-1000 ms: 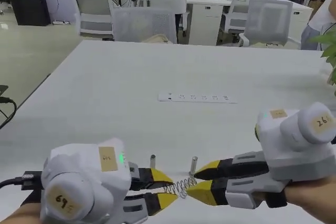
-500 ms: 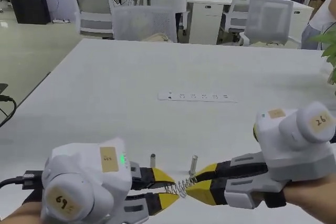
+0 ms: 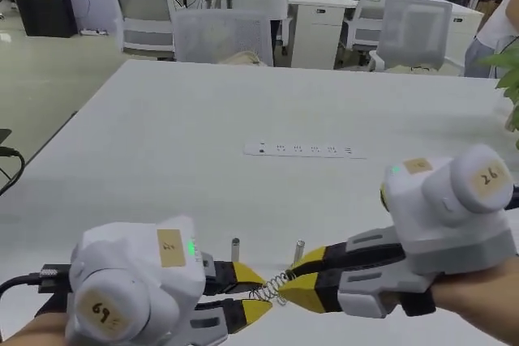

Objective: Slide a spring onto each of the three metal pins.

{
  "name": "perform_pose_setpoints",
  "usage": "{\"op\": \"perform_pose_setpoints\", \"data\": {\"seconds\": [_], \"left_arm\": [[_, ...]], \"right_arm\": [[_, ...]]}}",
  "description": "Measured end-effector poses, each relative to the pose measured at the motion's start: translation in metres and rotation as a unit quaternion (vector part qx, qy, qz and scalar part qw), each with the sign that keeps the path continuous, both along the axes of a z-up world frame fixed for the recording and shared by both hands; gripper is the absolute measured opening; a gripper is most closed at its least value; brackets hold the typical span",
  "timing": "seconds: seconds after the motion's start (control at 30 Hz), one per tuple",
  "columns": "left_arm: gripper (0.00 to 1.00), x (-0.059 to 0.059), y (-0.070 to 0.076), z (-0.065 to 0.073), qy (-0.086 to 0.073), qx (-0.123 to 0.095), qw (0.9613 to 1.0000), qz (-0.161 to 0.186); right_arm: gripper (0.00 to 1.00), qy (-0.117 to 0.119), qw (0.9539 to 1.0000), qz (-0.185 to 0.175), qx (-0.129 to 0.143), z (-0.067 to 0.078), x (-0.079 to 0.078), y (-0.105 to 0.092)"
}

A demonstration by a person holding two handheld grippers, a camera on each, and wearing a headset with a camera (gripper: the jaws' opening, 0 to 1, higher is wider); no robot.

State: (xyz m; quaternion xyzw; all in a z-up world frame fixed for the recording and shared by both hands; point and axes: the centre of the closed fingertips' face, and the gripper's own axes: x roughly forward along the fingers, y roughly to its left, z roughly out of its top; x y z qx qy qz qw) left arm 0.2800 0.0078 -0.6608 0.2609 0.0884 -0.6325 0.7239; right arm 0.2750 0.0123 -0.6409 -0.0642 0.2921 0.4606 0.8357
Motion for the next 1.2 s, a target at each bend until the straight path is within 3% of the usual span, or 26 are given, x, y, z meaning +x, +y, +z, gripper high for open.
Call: {"op": "perform_pose_setpoints", "data": {"seconds": [0.43, 0.8, 0.97, 1.2], "left_arm": [[0.02, -0.003, -0.005, 0.005, -0.003, -0.006, 1.0000, -0.006], [0.02, -0.003, -0.004, 0.002, 0.001, -0.007, 1.0000, 0.000], [0.02, -0.002, -0.004, 0.000, 0.002, -0.006, 1.0000, 0.002], [0.03, 0.000, -0.003, -0.001, 0.007, -0.011, 0.9999, 0.010]], "right_arm": [[0.09, -0.009, 0.9969, 0.043, -0.065, -0.008, 0.002, 0.011], [0.09, 0.005, 0.9964, 0.049, -0.070, -0.012, 0.001, 0.011], [0.09, 0.010, 0.9938, 0.063, -0.091, -0.014, 0.001, 0.012], [0.08, 0.018, 0.9848, 0.097, -0.143, -0.015, 0.003, 0.014]]}}
